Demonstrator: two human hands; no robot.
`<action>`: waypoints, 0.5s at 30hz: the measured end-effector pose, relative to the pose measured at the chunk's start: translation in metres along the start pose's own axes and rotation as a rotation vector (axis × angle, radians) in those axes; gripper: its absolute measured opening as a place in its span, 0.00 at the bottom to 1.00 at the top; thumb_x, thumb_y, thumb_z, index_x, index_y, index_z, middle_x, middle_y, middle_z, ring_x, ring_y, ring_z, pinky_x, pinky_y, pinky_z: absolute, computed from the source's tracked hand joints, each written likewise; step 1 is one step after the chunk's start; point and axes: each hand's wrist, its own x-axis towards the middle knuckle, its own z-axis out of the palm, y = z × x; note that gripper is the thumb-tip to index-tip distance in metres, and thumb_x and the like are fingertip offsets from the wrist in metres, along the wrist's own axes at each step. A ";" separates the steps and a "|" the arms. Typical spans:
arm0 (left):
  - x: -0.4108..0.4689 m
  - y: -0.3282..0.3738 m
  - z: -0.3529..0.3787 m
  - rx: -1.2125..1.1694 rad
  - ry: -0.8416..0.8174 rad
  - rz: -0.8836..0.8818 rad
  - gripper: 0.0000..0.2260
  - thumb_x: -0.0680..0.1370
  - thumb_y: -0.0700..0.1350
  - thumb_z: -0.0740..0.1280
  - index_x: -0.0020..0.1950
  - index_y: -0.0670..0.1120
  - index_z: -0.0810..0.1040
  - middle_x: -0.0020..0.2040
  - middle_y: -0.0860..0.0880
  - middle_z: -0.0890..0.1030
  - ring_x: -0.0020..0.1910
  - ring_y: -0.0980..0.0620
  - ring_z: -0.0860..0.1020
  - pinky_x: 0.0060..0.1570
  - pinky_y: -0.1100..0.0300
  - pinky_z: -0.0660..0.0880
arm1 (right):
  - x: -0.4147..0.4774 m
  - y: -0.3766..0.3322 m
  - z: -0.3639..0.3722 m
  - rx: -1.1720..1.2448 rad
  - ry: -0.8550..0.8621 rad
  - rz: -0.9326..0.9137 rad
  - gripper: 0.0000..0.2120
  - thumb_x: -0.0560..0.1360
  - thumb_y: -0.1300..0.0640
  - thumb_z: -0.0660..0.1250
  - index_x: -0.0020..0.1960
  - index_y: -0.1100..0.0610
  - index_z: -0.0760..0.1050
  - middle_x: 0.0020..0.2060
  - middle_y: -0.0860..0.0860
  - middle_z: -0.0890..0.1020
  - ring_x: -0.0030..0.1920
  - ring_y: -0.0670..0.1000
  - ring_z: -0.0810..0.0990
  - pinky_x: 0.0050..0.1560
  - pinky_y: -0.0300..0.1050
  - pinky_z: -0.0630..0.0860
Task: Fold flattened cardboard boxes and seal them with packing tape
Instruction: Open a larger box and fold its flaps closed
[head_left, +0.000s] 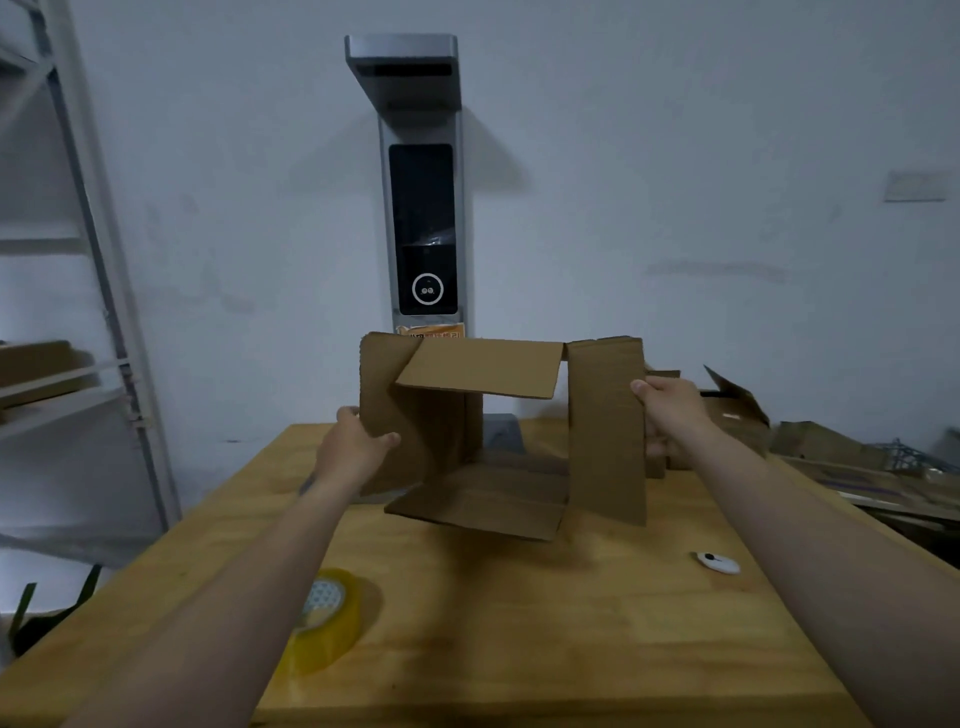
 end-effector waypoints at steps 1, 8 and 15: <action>-0.001 0.003 0.001 0.014 0.049 0.009 0.30 0.78 0.49 0.74 0.74 0.45 0.64 0.70 0.40 0.71 0.59 0.39 0.79 0.46 0.52 0.75 | 0.000 0.003 -0.005 0.019 0.008 0.013 0.18 0.83 0.50 0.63 0.72 0.52 0.74 0.59 0.59 0.80 0.58 0.64 0.80 0.50 0.73 0.80; 0.005 0.010 0.021 0.088 -0.011 0.172 0.16 0.82 0.51 0.68 0.66 0.44 0.81 0.60 0.46 0.84 0.58 0.44 0.80 0.49 0.54 0.74 | 0.004 0.025 -0.026 0.138 0.034 0.076 0.16 0.84 0.51 0.63 0.69 0.52 0.76 0.56 0.58 0.83 0.54 0.64 0.83 0.49 0.64 0.82; -0.007 0.005 0.047 0.035 -0.002 0.212 0.09 0.85 0.43 0.61 0.58 0.44 0.81 0.50 0.45 0.83 0.48 0.46 0.79 0.38 0.56 0.70 | 0.004 0.054 -0.032 0.138 0.080 0.050 0.13 0.84 0.50 0.61 0.63 0.53 0.79 0.53 0.54 0.84 0.53 0.57 0.81 0.43 0.51 0.78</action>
